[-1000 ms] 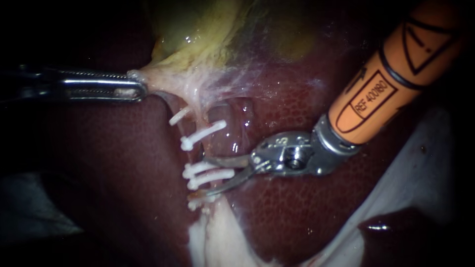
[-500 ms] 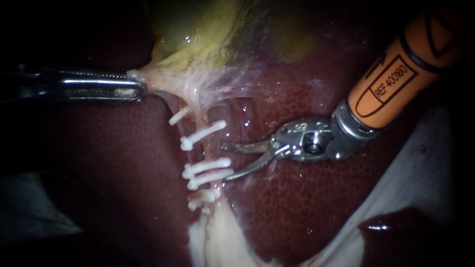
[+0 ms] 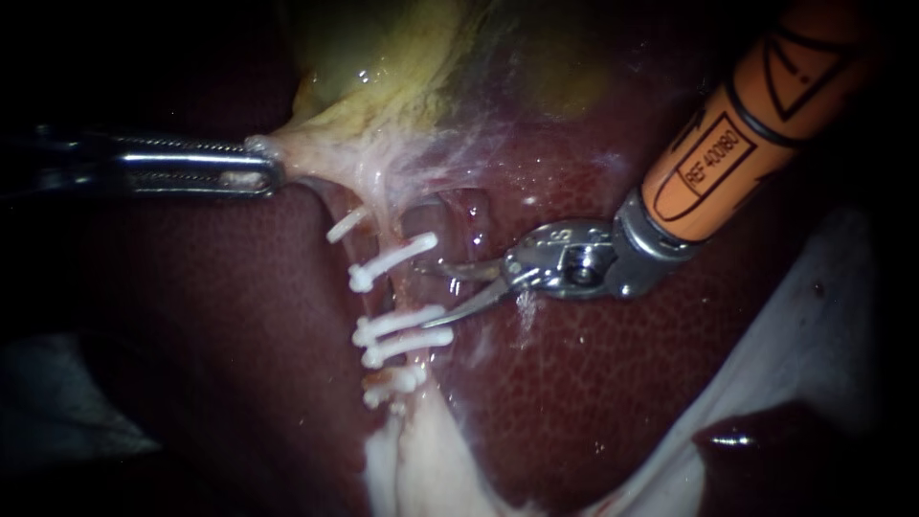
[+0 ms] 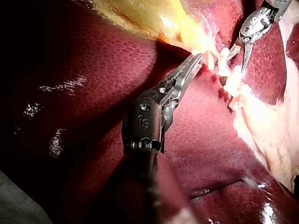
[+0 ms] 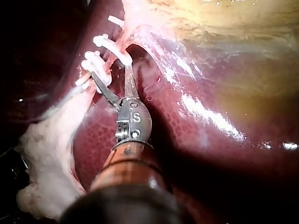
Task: Go to the cutting position right tube
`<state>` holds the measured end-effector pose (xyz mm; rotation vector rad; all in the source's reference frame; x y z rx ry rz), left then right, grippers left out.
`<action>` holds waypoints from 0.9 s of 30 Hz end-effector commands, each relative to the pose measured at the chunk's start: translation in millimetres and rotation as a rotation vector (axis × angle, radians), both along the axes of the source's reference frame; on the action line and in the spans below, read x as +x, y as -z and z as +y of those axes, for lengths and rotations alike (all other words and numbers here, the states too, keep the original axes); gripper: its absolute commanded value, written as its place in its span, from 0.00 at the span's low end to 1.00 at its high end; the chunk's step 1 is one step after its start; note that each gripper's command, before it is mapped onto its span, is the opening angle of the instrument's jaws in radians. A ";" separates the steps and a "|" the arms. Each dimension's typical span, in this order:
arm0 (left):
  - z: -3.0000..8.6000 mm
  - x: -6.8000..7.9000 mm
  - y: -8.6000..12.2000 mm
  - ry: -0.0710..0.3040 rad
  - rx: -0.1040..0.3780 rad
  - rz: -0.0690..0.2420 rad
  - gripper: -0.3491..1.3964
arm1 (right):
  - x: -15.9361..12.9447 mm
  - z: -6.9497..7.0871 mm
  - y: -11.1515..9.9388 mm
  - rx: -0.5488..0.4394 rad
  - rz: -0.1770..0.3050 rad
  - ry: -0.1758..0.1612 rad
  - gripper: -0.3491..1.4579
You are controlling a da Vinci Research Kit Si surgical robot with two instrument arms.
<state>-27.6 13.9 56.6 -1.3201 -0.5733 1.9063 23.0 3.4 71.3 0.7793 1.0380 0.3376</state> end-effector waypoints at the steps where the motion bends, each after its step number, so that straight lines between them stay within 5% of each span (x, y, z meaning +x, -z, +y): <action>1: 0.0 0.0 0.0 0.000 0.000 0.000 0.00 | 0.3 -0.1 0.2 0.003 0.014 0.007 0.99; 19: 0.0 0.0 0.0 0.000 0.000 0.000 0.00 | 3.5 -1.5 1.3 -0.015 0.165 0.069 0.91; 27: 0.0 -0.1 0.0 0.001 0.000 0.001 0.00 | 7.0 -2.6 0.8 -0.027 0.181 0.094 0.90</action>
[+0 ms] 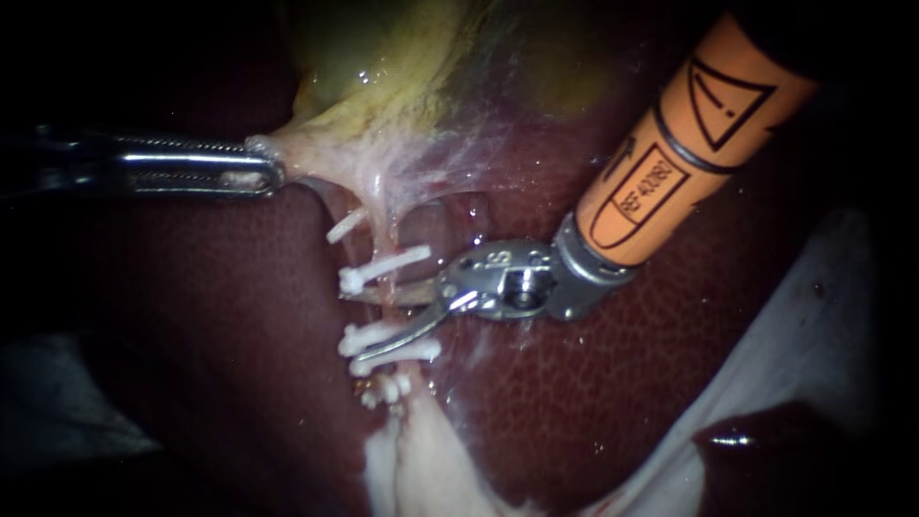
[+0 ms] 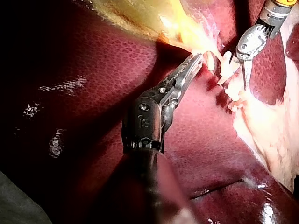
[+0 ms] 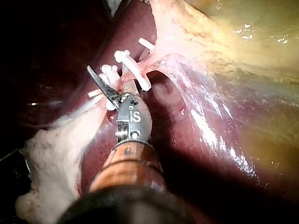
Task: Go to the cutting position right tube
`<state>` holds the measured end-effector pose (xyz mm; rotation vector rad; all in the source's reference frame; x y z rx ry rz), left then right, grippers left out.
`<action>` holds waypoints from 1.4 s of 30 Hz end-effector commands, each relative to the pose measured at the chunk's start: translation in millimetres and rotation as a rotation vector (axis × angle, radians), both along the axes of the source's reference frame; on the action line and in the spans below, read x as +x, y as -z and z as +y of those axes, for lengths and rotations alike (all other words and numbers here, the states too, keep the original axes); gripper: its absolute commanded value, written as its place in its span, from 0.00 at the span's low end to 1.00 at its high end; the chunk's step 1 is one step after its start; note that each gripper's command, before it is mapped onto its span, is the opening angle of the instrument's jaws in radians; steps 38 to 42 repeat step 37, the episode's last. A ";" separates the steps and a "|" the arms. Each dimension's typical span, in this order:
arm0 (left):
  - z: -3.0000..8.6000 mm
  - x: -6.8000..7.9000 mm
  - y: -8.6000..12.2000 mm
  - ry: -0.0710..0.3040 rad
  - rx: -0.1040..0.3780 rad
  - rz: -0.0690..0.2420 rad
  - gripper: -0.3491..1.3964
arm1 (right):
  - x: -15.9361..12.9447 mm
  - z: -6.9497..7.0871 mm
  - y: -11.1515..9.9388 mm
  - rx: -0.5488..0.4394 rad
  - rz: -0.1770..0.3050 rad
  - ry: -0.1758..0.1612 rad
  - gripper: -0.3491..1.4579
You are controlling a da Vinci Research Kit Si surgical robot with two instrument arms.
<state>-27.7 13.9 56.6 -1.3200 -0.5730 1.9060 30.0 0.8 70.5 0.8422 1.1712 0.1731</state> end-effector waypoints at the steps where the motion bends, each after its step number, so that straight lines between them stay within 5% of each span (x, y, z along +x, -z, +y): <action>1: 0.0 0.0 0.0 0.000 0.000 0.001 0.00 | 0.5 -0.2 -0.1 -0.001 -0.003 0.001 0.90; 9: 0.0 -0.2 0.0 0.001 0.000 0.001 0.00 | 2.3 -0.1 0.6 0.063 0.030 -0.046 0.91; 16: 0.0 -0.3 -0.1 0.002 0.000 0.001 0.00 | 2.2 -0.1 0.7 0.122 -0.004 -0.076 0.93; 28: 0.0 0.0 0.0 0.000 0.000 0.000 0.00 | 1.3 0.2 4.9 0.170 0.017 -0.082 0.94; 42: 0.0 0.0 -0.1 0.000 0.000 0.000 0.00 | 1.2 0.1 4.7 0.179 0.011 -0.082 0.94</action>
